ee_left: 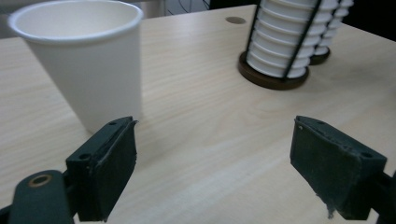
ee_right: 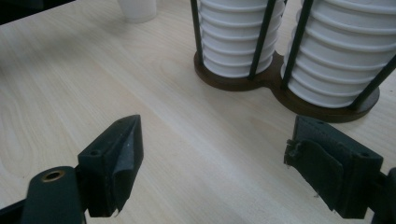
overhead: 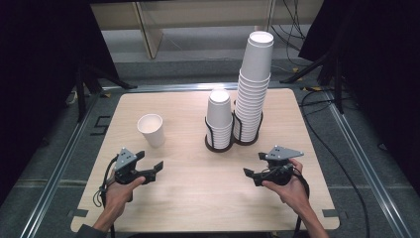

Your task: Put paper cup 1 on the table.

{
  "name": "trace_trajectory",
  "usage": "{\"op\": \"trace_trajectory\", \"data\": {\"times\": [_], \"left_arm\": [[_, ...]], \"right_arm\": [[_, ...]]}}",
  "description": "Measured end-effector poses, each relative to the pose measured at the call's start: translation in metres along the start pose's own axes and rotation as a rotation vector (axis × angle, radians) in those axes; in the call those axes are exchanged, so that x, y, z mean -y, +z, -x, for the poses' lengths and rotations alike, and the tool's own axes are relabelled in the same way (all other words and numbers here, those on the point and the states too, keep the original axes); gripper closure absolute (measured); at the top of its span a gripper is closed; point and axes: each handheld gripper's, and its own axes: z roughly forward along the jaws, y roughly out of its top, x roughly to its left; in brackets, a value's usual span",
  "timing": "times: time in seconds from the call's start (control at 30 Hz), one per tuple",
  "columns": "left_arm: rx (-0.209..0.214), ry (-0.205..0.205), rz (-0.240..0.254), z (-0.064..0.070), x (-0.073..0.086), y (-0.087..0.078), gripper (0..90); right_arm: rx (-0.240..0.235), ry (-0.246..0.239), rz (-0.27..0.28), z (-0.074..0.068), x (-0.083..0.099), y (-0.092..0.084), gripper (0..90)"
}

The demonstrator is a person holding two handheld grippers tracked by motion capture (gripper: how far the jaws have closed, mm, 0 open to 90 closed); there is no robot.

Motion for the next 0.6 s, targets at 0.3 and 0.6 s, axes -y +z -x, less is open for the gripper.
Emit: {"op": "trace_trajectory", "data": {"times": [0.3,0.6], "left_arm": [[0.083,0.009,0.013,0.018,0.013,-0.010,14.1],[0.116,0.034,-0.003,0.028,0.026,-0.021,14.1]], "right_arm": [[0.009,0.053,0.020,0.009,0.003,-0.001,17.1],[0.035,0.112,0.055,0.014,0.002,-0.005,15.7]]}}
